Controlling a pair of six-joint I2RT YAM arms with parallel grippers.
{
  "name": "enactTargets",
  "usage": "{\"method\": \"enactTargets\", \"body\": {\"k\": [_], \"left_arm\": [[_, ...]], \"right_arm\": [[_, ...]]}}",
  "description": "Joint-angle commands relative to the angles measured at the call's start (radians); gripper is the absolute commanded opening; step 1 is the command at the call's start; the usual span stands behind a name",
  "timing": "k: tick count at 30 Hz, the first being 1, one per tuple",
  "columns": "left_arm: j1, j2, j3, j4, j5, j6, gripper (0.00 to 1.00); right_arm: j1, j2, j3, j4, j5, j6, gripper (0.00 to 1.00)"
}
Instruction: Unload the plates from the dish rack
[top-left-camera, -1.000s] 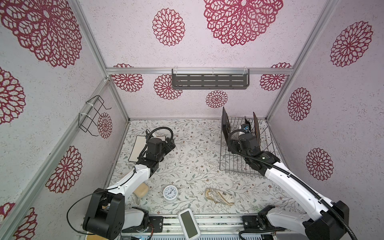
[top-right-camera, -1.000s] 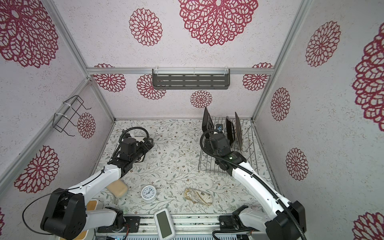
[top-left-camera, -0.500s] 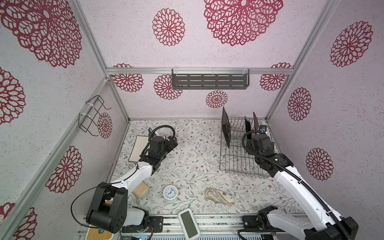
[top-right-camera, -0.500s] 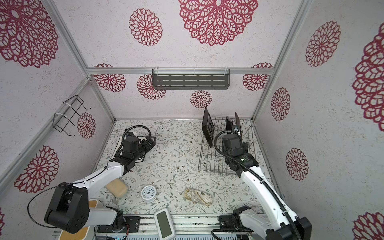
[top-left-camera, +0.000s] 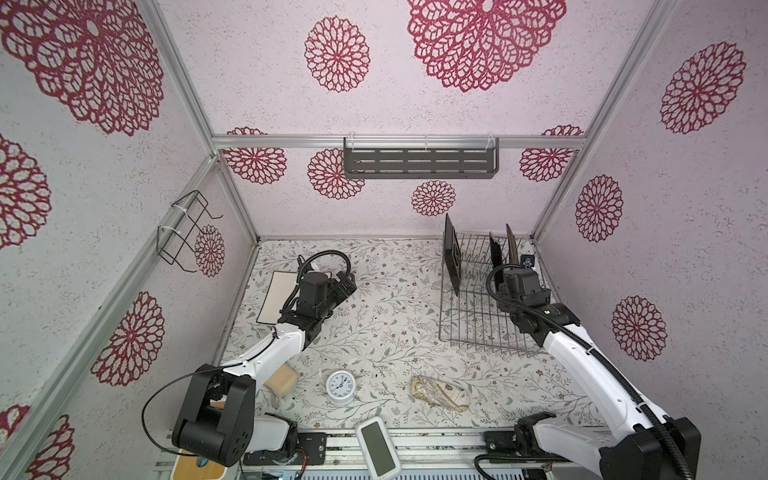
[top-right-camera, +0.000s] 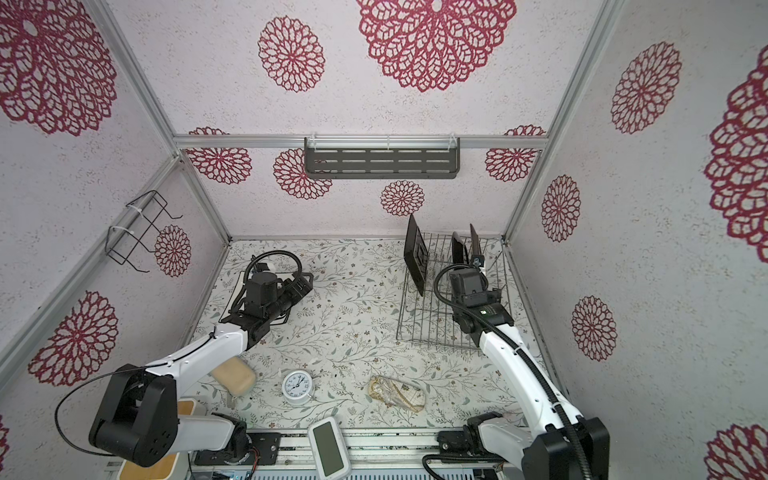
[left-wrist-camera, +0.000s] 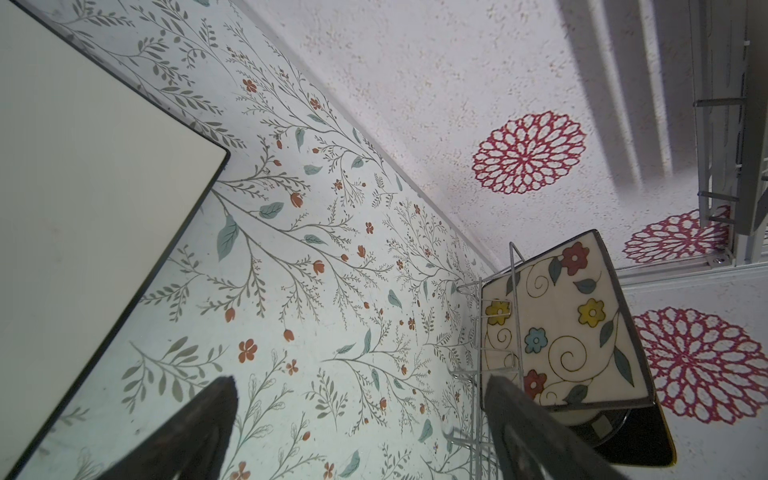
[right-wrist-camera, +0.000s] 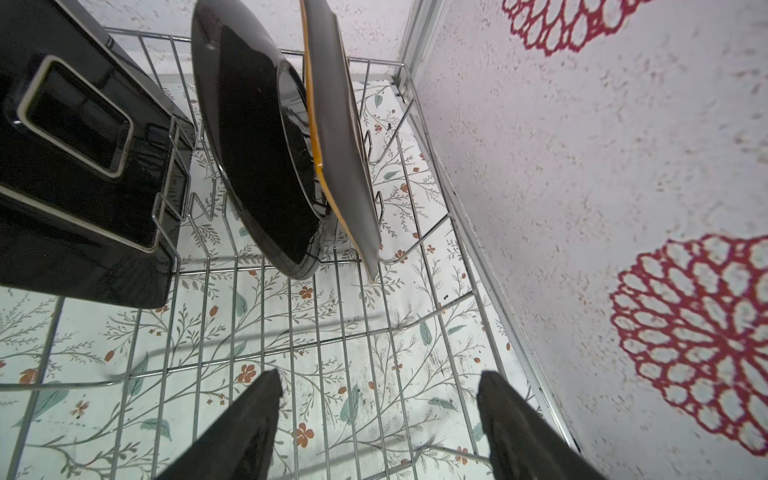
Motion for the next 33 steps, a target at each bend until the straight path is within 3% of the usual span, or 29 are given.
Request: {"method": "enactTargets", "body": {"k": [1,6,25,33], "left_arm": [[-0.006,0.010,0.011,0.039,0.006,0.003,0.97],[-0.006,0.017,0.013,0.045,0.008,0.005,0.97],[-0.006,0.053,0.030,0.051,0.045,0.028,0.97],[-0.006,0.085,0.049,0.060,0.095,0.026,0.97]], "right_arm": [[-0.004,0.007,0.058,0.016,-0.007,-0.021,0.77],[-0.002,0.021,0.114,0.002,-0.098,0.004,0.74],[0.016,0.098,0.211,-0.073,-0.109,0.080,0.73],[0.073,0.150,0.253,-0.106,-0.085,0.124,0.74]]}}
